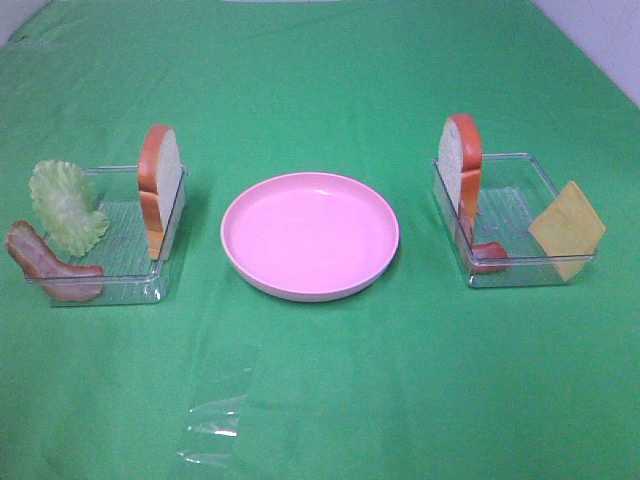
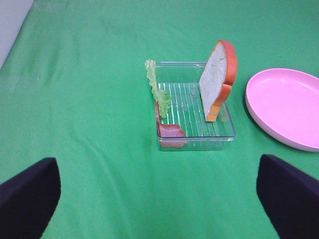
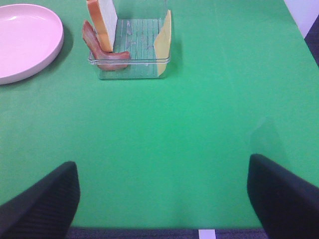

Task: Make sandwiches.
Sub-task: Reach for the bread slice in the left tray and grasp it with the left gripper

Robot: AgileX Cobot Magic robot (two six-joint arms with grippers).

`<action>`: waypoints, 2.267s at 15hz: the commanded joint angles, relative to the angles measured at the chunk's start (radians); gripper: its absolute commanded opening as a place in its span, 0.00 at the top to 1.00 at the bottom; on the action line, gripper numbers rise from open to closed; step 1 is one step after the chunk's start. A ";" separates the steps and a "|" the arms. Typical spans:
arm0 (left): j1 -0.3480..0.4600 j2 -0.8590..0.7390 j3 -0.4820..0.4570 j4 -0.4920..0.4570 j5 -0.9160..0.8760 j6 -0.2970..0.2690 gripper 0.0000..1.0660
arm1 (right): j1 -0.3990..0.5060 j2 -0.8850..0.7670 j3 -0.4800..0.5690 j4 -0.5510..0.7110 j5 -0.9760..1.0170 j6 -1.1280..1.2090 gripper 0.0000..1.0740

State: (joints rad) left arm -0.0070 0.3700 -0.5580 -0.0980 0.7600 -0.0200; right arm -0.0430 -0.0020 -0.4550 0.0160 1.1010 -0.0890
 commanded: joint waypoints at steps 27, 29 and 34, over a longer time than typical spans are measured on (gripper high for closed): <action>-0.324 1.599 -1.068 0.142 0.149 -0.220 0.06 | -0.002 -0.034 0.002 0.005 -0.004 0.000 0.18; -0.324 1.648 -1.068 0.142 0.115 -0.220 0.06 | -0.002 -0.034 0.002 0.005 -0.004 0.000 0.18; -0.324 1.739 -1.068 0.146 0.078 -0.219 0.11 | -0.002 -0.034 0.002 0.005 -0.004 0.000 0.18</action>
State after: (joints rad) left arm -0.3270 2.1070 -1.6200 0.0460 0.8490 -0.2340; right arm -0.0430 -0.0020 -0.4550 0.0160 1.1010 -0.0890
